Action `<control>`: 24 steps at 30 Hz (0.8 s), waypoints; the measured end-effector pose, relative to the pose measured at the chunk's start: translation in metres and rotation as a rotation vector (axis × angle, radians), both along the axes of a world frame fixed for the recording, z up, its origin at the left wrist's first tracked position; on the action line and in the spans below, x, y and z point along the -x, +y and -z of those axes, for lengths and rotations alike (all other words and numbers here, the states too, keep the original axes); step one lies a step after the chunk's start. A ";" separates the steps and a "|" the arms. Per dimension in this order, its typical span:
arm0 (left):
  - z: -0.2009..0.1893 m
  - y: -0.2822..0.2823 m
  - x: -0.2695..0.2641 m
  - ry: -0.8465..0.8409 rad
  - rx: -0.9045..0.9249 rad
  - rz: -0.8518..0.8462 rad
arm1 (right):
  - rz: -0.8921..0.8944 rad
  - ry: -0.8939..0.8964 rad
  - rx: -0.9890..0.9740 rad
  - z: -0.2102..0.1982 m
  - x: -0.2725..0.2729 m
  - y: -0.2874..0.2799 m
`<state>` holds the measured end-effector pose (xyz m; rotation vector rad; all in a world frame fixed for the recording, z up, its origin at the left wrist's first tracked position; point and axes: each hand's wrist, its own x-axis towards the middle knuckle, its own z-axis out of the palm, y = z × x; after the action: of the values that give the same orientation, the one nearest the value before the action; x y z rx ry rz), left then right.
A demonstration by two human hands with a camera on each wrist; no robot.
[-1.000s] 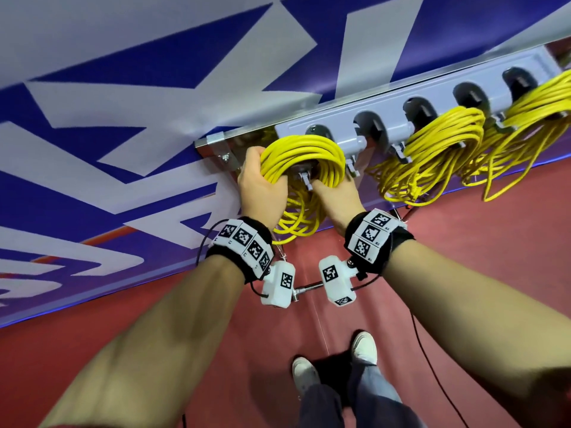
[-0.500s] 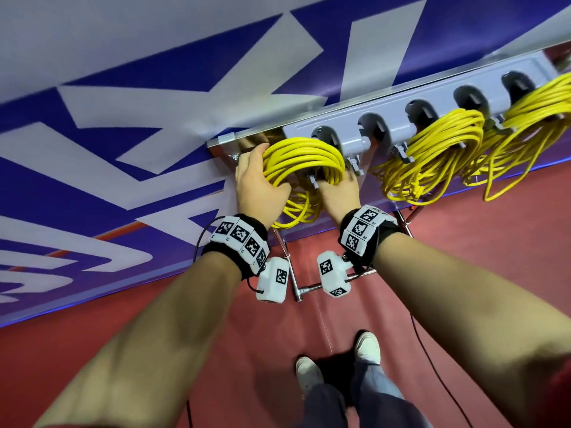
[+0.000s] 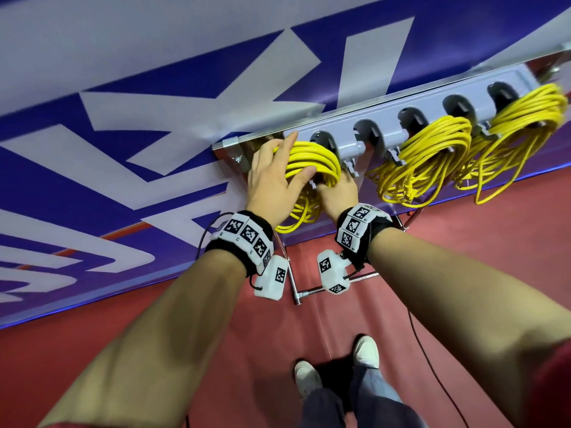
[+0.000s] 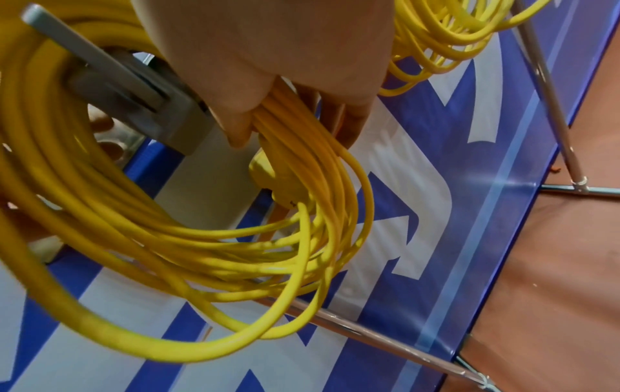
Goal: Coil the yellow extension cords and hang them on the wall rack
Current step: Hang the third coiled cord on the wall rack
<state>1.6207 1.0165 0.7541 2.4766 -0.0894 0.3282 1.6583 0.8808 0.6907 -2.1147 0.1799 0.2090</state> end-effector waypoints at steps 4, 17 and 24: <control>0.008 -0.001 0.002 -0.022 -0.056 -0.047 | -0.075 -0.076 0.016 -0.005 0.004 -0.006; 0.014 -0.008 0.009 -0.010 -0.191 -0.126 | -0.099 0.071 0.251 -0.034 0.023 -0.053; 0.006 -0.011 0.014 0.060 -0.184 -0.114 | -0.021 -0.319 0.132 -0.061 0.029 -0.061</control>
<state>1.6071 1.0058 0.7482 2.6776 0.0488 0.3050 1.6296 0.8202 0.7517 -2.2485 -0.0183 -0.1325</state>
